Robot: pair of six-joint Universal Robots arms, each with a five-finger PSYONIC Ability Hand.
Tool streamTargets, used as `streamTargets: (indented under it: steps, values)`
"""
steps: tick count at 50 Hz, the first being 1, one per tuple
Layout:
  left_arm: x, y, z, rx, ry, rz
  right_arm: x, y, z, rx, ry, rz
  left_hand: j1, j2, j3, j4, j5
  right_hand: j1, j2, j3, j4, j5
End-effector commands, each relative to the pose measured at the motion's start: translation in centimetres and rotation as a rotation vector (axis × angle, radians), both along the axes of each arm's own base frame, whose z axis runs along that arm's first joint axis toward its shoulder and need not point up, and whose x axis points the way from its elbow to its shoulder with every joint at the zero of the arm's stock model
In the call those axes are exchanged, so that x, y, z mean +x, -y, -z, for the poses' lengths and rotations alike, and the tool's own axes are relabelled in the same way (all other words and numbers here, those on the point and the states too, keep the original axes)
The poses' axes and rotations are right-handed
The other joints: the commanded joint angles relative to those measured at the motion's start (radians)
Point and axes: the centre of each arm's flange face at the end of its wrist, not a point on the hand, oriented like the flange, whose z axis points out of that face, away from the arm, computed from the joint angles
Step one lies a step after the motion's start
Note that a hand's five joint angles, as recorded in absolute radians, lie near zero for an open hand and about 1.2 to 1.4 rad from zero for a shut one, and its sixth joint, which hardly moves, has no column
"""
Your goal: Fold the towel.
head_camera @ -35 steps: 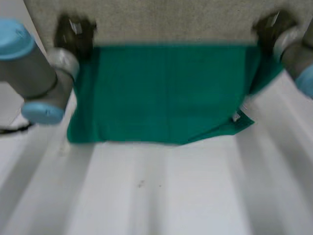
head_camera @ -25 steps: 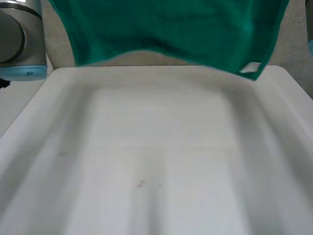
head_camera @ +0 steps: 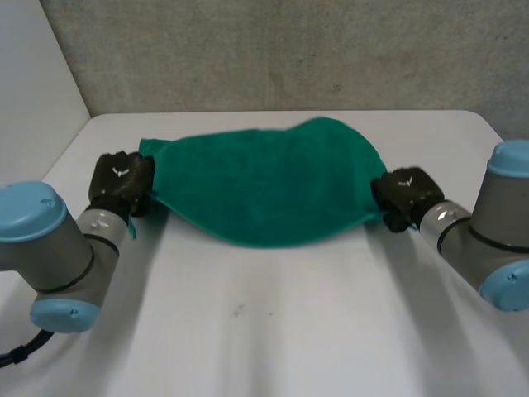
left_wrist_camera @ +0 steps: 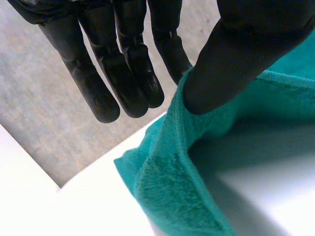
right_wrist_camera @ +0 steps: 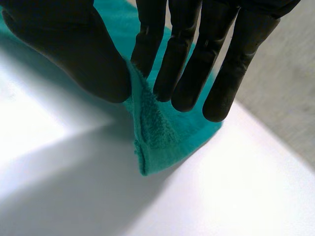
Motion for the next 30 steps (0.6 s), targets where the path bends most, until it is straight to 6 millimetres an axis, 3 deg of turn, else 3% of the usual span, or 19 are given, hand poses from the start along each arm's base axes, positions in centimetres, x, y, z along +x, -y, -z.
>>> streamTargets:
  steps: [1, 4, 8, 12, 20, 30]
  values:
    - [0.2, -0.2, 0.5, 0.02, 0.008, -0.003, -1.8, 0.5, 2.1, 0.195, 0.237, 0.137, 0.259, 0.197, 0.201, 0.202, 0.254, 0.414, 0.218, 0.211, 0.204, 0.227]
    - [0.2, -0.2, 0.3, 0.015, 0.004, -0.005, -2.4, 0.9, 2.1, 0.215, 0.279, 0.169, 0.259, 0.197, 0.201, 0.202, 0.254, 0.369, 0.172, 0.166, 0.159, 0.182]
    - [0.3, -0.2, 0.2, 0.015, -0.001, -0.007, -3.5, 1.6, 2.2, 0.23, 0.307, 0.211, 0.259, 0.197, 0.201, 0.202, 0.254, -0.01, -0.206, -0.213, -0.22, -0.196]
    - [0.4, -0.1, 0.2, 0.015, -0.003, -0.01, -4.3, 2.1, 2.3, 0.232, 0.305, 0.237, 0.259, 0.197, 0.201, 0.202, 0.254, -0.171, -0.368, -0.375, -0.381, -0.358]
    - [0.6, 0.1, 0.2, 0.017, -0.002, -0.019, -4.7, 2.8, 2.7, 0.262, 0.32, 0.232, 0.259, 0.197, 0.201, 0.202, 0.254, -0.318, -0.515, -0.522, -0.529, -0.505]
    - [0.8, 0.2, 0.3, 0.018, -0.002, -0.025, -4.2, 1.8, 3.4, 0.353, 0.314, 0.188, 0.259, 0.197, 0.201, 0.202, 0.254, -0.389, -0.586, -0.592, -0.599, -0.576]
